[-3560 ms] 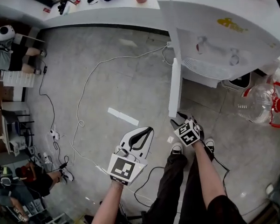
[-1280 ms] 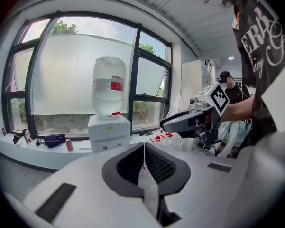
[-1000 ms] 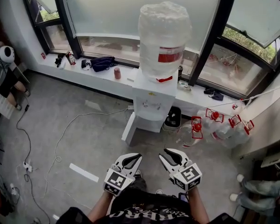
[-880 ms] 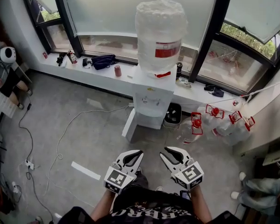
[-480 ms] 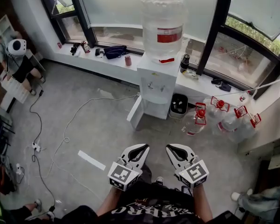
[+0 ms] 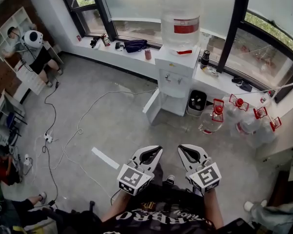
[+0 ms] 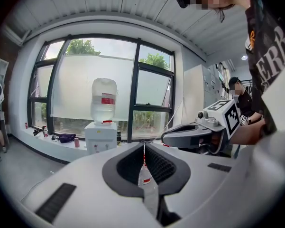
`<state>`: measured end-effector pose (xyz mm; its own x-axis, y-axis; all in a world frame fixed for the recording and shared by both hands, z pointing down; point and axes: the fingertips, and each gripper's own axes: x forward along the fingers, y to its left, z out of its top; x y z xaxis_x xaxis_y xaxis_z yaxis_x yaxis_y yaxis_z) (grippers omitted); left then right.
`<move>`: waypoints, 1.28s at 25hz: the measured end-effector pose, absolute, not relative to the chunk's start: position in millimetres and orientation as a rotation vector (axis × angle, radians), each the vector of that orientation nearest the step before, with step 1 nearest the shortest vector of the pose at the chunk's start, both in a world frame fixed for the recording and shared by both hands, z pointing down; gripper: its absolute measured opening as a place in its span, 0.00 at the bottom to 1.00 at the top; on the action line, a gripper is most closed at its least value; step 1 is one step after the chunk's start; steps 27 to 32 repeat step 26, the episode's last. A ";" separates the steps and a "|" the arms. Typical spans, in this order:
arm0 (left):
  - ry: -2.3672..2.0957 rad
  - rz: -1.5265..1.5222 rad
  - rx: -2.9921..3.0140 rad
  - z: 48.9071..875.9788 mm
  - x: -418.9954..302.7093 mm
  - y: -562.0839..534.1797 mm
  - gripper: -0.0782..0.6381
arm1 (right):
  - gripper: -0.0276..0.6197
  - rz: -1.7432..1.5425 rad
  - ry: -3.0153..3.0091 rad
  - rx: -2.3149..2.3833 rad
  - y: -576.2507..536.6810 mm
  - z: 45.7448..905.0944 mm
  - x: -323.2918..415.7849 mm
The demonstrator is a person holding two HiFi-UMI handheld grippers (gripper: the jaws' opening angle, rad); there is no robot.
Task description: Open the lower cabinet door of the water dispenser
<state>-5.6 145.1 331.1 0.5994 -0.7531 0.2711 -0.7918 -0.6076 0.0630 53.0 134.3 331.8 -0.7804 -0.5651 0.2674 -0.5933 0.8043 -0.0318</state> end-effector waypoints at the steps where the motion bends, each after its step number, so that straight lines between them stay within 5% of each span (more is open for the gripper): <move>1: -1.296 0.328 2.649 329.9 -4.7 148.9 0.14 | 0.06 0.157 -2.750 0.892 137.4 329.9 53.3; 32: -1.331 0.354 2.718 311.4 0.4 172.9 0.14 | 0.06 0.045 -2.767 0.784 156.4 324.6 41.8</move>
